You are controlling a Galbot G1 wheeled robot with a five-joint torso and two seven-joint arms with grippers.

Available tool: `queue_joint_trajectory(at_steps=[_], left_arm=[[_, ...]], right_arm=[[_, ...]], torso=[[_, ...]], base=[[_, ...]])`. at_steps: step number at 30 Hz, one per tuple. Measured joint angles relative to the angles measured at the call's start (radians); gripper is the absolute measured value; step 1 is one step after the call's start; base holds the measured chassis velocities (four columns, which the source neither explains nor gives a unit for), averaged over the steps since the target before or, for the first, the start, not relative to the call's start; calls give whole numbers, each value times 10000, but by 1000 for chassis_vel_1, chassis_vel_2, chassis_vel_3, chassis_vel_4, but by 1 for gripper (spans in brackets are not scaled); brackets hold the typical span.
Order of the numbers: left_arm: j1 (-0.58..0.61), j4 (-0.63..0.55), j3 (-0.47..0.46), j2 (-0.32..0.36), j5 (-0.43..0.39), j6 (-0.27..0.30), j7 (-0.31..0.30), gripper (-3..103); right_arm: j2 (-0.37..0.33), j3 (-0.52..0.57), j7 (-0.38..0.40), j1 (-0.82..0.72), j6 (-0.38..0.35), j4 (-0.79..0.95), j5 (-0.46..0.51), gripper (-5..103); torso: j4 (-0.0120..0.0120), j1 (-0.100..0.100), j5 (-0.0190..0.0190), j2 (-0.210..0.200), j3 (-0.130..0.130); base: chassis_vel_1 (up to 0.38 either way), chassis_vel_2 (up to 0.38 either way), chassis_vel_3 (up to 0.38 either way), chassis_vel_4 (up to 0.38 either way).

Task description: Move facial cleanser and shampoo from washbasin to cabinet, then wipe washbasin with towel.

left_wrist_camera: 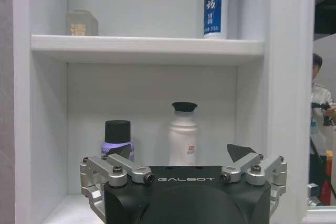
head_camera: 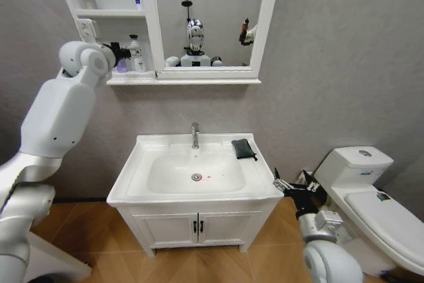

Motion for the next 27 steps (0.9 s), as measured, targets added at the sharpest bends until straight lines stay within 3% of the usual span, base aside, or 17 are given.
queue_joint_trajectory(at_steps=[1,2,7,9,12,14,15,17,19,20,21,22,23,24,25,26,27], left_arm=[[370,-715,-197,424,-408,2,-261,100],[370,-715,-197,424,-408,2,-261,100],[2015,-2882,-1221,1815,-956,7,-734,100],[4029,-4472,-2669,2583,-979,-147,-895,100],[5013,-4984,-3475,2788,-842,-189,-872,100],[7688,-5984,-5354,2994,-414,-255,-646,100],[7688,-5984,-5354,2994,-414,-255,-646,100],[9342,-6510,-6453,2724,-92,-364,-604,100],[10013,-6666,-6877,2451,296,-494,-449,100],[10752,-6765,-7269,2099,906,-774,-59,100],[10752,-6765,-7269,2099,906,-774,-59,100],[11580,-6860,-7772,1686,1629,-1172,482,100],[11580,-6860,-7772,1686,1629,-1172,482,100],[12214,-6944,-8120,1350,2113,-1489,867,100],[13221,-7131,-8627,744,2696,-1943,1467,100],[13221,-7131,-8627,744,2696,-1943,1467,100],[13960,-7318,-8998,173,2989,-2181,1766,100]], right_arm=[[-3,8,9,-22,-14,55,-1,100],[-3,8,9,-22,-14,55,-1,100],[-14,42,81,-66,-104,197,12,100],[-47,-10,118,-58,-278,290,41,100],[-66,-47,133,-48,-331,323,68,100],[-119,-126,147,-42,-460,375,152,100],[-119,-126,147,-42,-460,375,152,100],[-123,-127,177,-83,-488,423,177,100],[-107,-81,221,-173,-491,494,190,100],[-94,-29,303,-252,-514,582,254,100],[-94,-29,303,-252,-514,582,254,100],[-113,-22,397,-257,-598,637,345,100],[-113,-22,397,-257,-598,637,345,100],[-136,-25,435,-246,-639,646,374,100],[-186,-35,470,-225,-700,654,418,100],[-186,-35,470,-225,-700,654,418,100],[-231,-53,496,-218,-768,655,509,100]], torso=[[-5,1,3,1,0],[-5,1,3,1,0],[6,0,0,1,0],[5,-1,-2,2,-1],[3,-1,-2,2,-1],[10,-2,-5,2,-1],[10,-2,-5,2,-1],[9,-1,-3,2,0],[5,-2,1,2,-1],[-9,-1,1,2,-1],[-9,-1,1,2,-1],[-7,-1,3,2,0],[-7,-1,3,2,0],[-5,0,4,2,0],[4,0,-1,2,1],[4,0,-1,2,1],[7,0,-2,2,0]], base=[[0,0,0,0],[0,0,0,0],[0,0,0,0],[0,0,0,0],[0,0,0,0],[0,0,0,0],[0,0,0,0],[0,0,0,0],[0,0,0,0],[0,0,0,0],[0,0,0,0],[0,0,0,0],[0,0,0,0],[0,0,0,0],[0,0,0,0],[0,0,0,0],[0,0,0,0]])
